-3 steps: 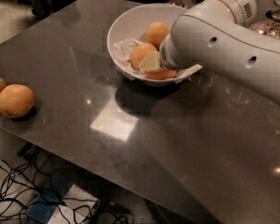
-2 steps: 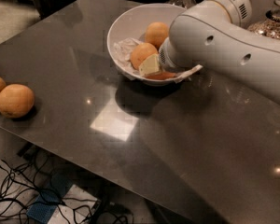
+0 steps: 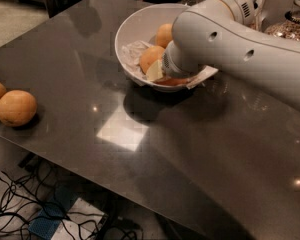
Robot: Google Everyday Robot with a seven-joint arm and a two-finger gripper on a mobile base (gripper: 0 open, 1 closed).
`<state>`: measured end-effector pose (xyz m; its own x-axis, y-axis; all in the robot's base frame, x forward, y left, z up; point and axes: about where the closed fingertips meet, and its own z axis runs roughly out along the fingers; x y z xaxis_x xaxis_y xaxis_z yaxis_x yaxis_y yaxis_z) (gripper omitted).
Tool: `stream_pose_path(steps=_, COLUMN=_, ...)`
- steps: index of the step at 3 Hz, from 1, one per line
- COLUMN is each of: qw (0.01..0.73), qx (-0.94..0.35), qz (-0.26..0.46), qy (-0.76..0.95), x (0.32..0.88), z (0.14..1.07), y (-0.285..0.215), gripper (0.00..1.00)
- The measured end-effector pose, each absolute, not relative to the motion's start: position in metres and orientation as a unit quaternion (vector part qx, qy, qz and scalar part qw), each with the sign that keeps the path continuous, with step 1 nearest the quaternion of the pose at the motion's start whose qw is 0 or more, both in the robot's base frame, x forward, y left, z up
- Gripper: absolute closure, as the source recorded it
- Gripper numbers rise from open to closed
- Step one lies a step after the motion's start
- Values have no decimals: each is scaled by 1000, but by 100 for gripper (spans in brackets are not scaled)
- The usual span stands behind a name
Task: Pick orange from white bowl
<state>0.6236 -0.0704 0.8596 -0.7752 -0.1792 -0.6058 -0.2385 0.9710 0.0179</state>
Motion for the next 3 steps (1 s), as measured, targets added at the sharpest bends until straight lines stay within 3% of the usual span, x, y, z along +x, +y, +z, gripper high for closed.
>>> stream_pose_path(steps=1, qw=316, qx=-111, qz=47, qy=941, x=624, z=860, y=-70, gripper=58)
stream_pose_path(steps=2, qw=329, qx=-119, qz=51, qy=935, x=620, z=872, y=-71, gripper=89)
stream_pose_path(steps=3, qw=342, qx=-159, qz=65, qy=924, x=612, z=890, y=-70, gripper=100)
